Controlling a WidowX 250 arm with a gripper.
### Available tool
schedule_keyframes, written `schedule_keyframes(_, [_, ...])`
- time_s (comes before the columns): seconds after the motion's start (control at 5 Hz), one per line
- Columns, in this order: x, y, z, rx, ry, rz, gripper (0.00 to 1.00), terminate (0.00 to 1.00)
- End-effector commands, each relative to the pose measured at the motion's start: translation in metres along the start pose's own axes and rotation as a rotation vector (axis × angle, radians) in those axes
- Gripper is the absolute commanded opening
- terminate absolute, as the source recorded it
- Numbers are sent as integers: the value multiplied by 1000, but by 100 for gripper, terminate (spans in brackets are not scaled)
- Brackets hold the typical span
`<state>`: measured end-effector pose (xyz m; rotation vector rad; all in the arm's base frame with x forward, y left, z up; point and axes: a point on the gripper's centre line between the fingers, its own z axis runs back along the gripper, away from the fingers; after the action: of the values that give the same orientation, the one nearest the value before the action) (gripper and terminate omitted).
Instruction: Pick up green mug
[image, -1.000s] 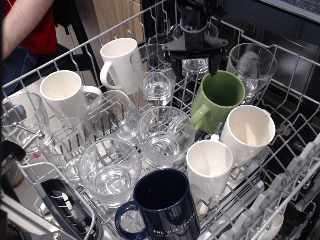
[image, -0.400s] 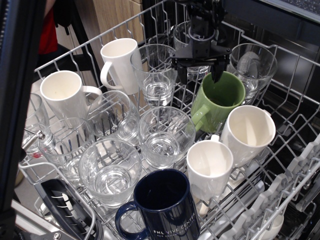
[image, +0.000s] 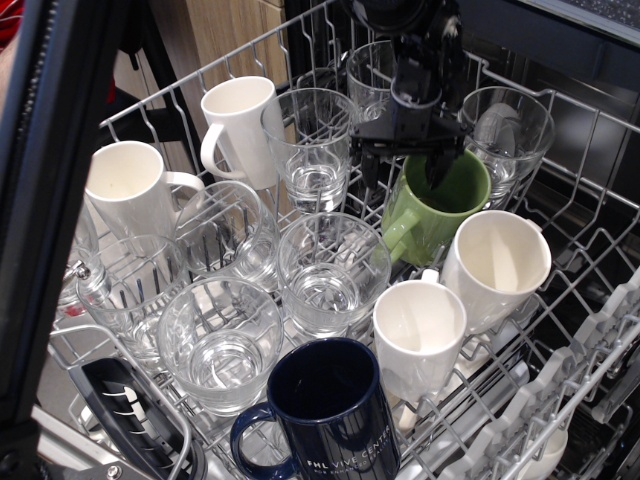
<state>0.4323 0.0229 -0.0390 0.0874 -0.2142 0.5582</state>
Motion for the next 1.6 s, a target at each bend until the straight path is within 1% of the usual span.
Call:
schedule_keyframes(0.0, [19,-4,6,5,-70,49,100,0])
schedule_keyframes(0.2, [19,-6,2,4,-81,74,0,0])
schedule_keyframes(0.4, [15,-7,2,2,-76,79,0,0])
schedule_keyframes(0.6, [9,-4,6,-15,-80,73,0,0])
schedule_keyframes(0.8, [2,0,14,-32,-50,62,0,0])
schedule_keyframes(1.0, [3,4,33,-63,37,55,0,0])
schedule_keyframes(1.2, [11,7,54,-86,139,66,0,0])
schedule_keyframes(1.4, [15,7,77,-124,223,59,0,0])
